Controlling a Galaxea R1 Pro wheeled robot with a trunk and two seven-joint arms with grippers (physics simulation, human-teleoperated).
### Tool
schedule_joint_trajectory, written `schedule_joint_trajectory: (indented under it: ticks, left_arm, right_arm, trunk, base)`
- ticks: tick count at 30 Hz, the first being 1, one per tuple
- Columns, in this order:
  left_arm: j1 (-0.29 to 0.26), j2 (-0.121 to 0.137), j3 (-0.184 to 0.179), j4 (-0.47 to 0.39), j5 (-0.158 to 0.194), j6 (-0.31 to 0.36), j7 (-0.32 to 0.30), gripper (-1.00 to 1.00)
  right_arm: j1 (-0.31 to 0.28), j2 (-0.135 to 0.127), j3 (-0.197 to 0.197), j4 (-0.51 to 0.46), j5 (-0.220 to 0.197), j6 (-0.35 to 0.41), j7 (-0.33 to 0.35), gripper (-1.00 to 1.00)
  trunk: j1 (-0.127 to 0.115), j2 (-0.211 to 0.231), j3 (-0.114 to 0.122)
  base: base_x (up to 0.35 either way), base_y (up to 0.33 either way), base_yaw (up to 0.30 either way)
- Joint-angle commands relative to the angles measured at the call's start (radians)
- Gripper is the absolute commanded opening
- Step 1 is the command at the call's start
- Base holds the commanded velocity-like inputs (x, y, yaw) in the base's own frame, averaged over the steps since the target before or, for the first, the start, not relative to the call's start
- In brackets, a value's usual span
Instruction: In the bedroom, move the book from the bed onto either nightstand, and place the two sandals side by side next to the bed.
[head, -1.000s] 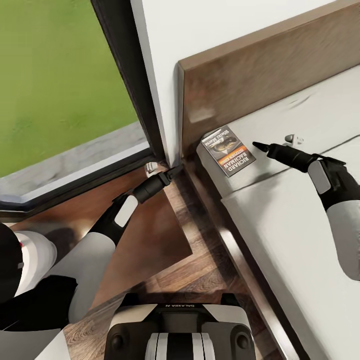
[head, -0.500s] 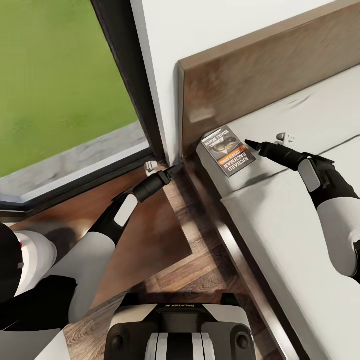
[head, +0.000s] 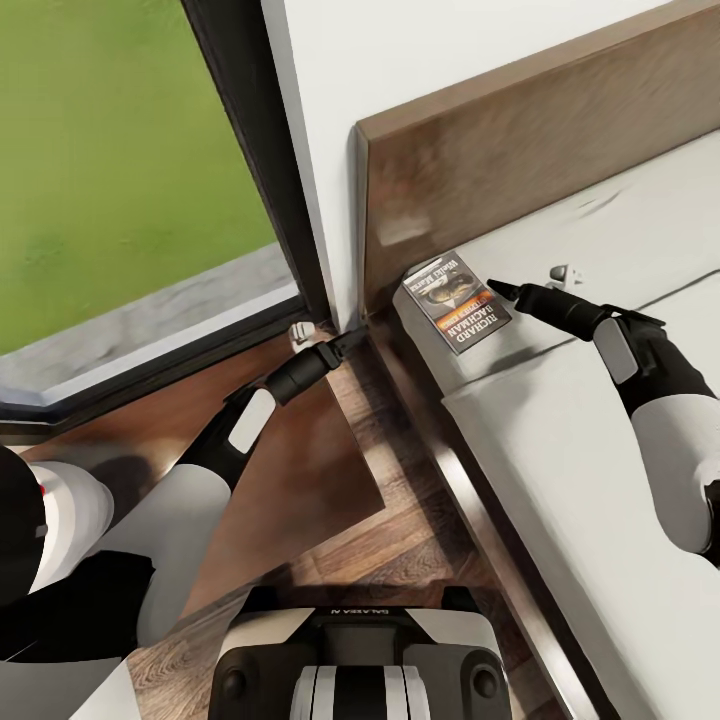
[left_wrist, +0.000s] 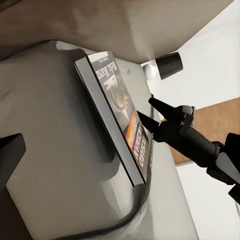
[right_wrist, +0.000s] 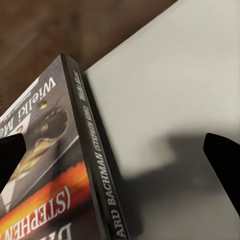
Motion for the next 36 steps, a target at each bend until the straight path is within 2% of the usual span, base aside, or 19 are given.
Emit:
schedule_joint_trajectory:
  ticks: [1, 8, 10, 17, 25, 34, 36]
  left_arm:
    - [-0.001, 0.0, -0.002, 0.001, 0.011, 0.01, -0.001, 1.0]
    - [-0.001, 0.0, -0.002, 0.005, 0.012, 0.01, 0.0, 1.0]
    - [-0.001, 0.0, -0.002, 0.01, 0.012, 0.01, 0.005, 1.0]
    - [-0.001, 0.0, -0.002, 0.049, 0.014, 0.008, 0.012, 1.0]
    - [-0.001, 0.0, 0.0, 0.058, 0.011, 0.007, 0.07, 1.0]
    - [-0.001, 0.0, 0.004, 0.054, 0.018, 0.0, 0.065, 1.0]
    - [-0.001, 0.0, 0.004, 0.054, 0.03, 0.0, 0.065, 1.0]
  right_arm:
    - [0.0, 0.0, 0.003, 0.043, 0.002, 0.016, -0.001, 1.0]
    - [0.0, 0.001, 0.004, 0.041, 0.002, 0.015, -0.001, 1.0]
    - [0.0, 0.013, 0.004, 0.041, 0.003, 0.015, -0.001, 1.0]
    - [0.0, 0.019, 0.004, 0.041, 0.004, 0.015, -0.001, 1.0]
    - [0.0, 0.019, 0.004, 0.039, 0.005, 0.015, -0.001, 1.0]
    - [0.002, 0.02, 0.005, -0.032, 0.005, 0.015, -0.001, 1.0]
    - [0.002, 0.02, 0.005, -0.039, 0.005, 0.015, -0.001, 1.0]
  trunk:
    - [0.0, 0.0, 0.0]
    - [0.0, 0.0, 0.0]
    - [0.0, 0.0, 0.0]
    - [0.0, 0.0, 0.0]
    - [0.0, 0.0, 0.0]
    - [0.0, 0.0, 0.0]
    - [0.0, 0.0, 0.0]
  base:
    - [0.0, 0.0, 0.0]
    - [0.0, 0.0, 0.0]
    - [0.0, 0.0, 0.0]
    - [0.0, 0.0, 0.0]
    - [0.0, 0.0, 0.0]
    - [0.0, 0.0, 0.0]
    - [0.0, 0.0, 0.0]
